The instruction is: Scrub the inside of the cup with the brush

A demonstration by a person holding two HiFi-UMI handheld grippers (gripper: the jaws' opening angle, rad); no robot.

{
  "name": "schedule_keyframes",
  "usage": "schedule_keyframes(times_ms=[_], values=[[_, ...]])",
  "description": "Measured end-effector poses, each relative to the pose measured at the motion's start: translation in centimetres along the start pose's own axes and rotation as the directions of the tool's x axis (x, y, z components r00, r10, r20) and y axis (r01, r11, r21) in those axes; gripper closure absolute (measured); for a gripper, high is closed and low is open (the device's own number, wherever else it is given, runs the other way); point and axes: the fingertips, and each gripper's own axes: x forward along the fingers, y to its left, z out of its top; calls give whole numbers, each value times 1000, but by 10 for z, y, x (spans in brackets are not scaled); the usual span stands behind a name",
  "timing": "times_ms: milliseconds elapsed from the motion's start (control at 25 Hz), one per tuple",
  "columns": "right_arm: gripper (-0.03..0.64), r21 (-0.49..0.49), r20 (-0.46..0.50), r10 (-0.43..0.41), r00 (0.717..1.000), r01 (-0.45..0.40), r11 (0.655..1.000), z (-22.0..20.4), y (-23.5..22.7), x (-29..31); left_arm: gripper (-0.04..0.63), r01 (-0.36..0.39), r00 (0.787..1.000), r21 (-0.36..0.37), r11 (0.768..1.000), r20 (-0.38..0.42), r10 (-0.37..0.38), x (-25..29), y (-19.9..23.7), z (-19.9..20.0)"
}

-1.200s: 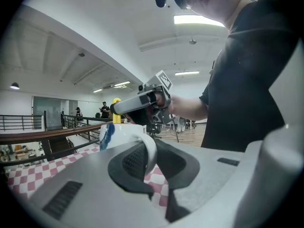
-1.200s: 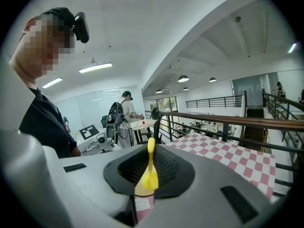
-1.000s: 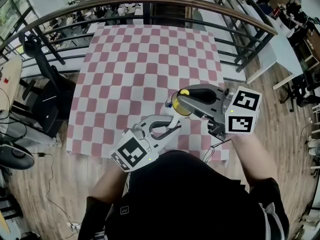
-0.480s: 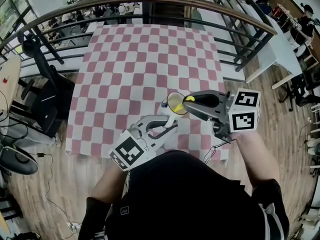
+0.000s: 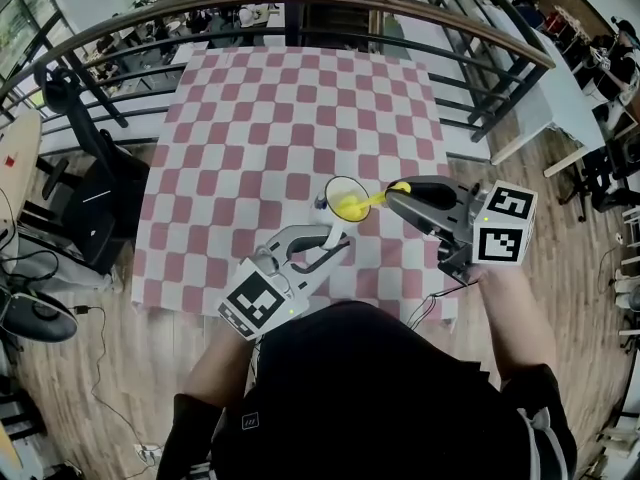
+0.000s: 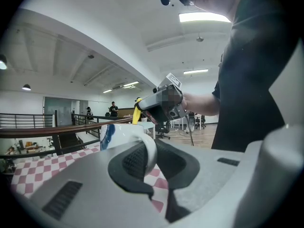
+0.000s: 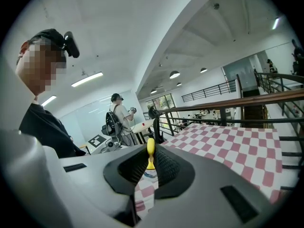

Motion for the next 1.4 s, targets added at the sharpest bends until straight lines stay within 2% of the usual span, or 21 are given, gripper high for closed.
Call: schedule_keyframes(times_ms=[160,560,960,1400], values=[[574,13,53,-25,998,25,1000,6,-6,-5,557,-12,1000,-8,1000,8,12,0,2,-3],[574,79,105,-87,991,78,994,-7,-25,-3,557,-49,999,-19,999,14,50,9,8,-26],[574,214,75,-152,986,133,968,-52,-69,15,557,-56,998,-102,993,-20,54,38,25,-80],[574,262,14,-197,980,186,947,-118,-122,57,557,-57,998,-159,986,-33,53,68,60,-165]])
